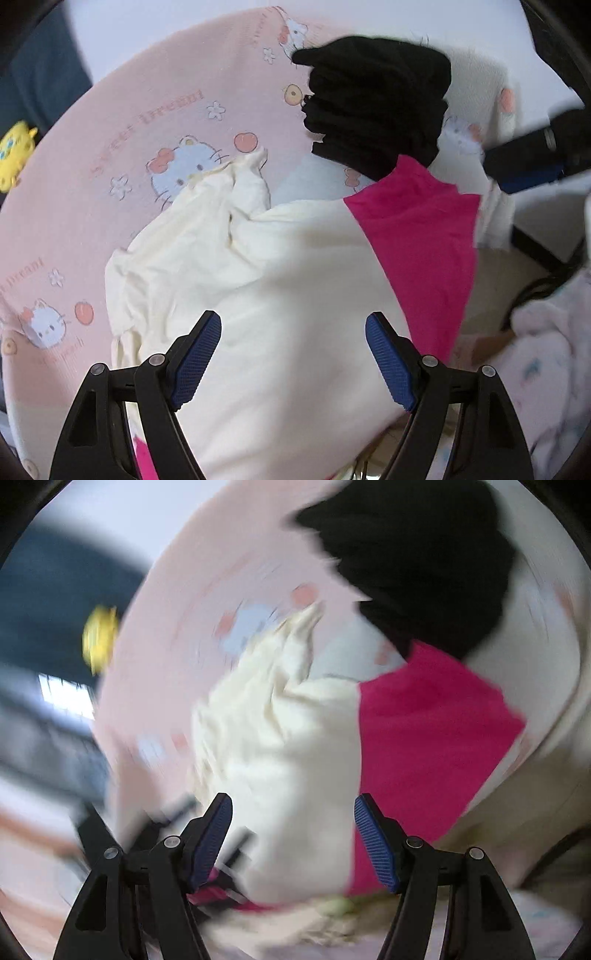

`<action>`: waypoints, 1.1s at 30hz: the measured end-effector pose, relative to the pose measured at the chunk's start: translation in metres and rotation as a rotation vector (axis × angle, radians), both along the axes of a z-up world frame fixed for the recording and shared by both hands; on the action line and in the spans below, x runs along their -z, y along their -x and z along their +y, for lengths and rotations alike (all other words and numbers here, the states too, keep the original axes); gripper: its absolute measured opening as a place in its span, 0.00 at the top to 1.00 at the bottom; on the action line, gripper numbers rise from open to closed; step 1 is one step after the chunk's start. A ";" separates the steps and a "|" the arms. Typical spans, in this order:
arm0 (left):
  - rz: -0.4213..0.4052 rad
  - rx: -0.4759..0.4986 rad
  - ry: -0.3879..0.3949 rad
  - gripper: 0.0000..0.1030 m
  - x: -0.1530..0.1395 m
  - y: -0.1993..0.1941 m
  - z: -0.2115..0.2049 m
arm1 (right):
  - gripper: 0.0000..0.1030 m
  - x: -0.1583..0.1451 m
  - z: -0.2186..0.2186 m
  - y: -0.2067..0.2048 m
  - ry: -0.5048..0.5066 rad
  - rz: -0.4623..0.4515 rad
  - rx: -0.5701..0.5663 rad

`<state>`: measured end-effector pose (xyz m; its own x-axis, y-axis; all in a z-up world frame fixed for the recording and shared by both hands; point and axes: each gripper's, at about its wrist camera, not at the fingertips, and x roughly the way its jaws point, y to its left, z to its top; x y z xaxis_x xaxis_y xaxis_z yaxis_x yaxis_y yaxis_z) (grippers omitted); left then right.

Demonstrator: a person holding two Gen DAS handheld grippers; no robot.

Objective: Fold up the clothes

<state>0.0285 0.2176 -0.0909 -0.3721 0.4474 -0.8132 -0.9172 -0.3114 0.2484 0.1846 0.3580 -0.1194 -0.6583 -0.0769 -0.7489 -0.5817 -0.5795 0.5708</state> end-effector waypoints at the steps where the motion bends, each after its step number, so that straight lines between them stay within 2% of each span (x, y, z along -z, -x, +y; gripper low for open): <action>1: 0.016 -0.002 -0.014 0.23 -0.009 0.003 -0.009 | 0.34 -0.017 -0.012 0.010 -0.062 -0.063 -0.069; 4: 0.076 -0.021 -0.047 0.23 -0.032 0.015 -0.035 | 0.34 -0.052 -0.035 0.022 -0.210 -0.138 -0.178; 9: 0.195 -0.097 -0.073 0.23 -0.063 0.040 -0.069 | 0.34 -0.108 -0.064 0.020 -0.475 -0.195 -0.292; 18: 0.299 -0.205 -0.169 0.23 -0.132 0.072 -0.120 | 0.34 -0.188 -0.045 0.032 -0.662 -0.135 -0.254; 22: 0.279 -0.252 -0.239 0.23 -0.167 0.090 -0.145 | 0.34 -0.211 -0.033 0.026 -0.686 -0.086 -0.206; 26: 0.269 -0.270 -0.273 0.23 -0.185 0.108 -0.162 | 0.32 -0.223 -0.027 0.011 -0.669 -0.010 -0.167; 28: 0.280 -0.293 -0.272 0.23 -0.186 0.119 -0.167 | 0.25 -0.221 -0.026 0.008 -0.670 0.014 -0.147; 31: 0.274 -0.331 -0.266 0.23 -0.175 0.134 -0.170 | 0.25 -0.209 -0.027 0.011 -0.632 0.057 -0.146; 33: 0.224 -0.357 -0.251 0.23 -0.163 0.148 -0.171 | 0.25 -0.196 -0.029 0.019 -0.597 0.097 -0.168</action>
<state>-0.1198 0.0467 0.0719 -0.6916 0.4318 -0.5790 -0.6748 -0.6721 0.3047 0.1654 0.3292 0.0767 -0.7406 0.2280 -0.6321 -0.4167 -0.8938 0.1658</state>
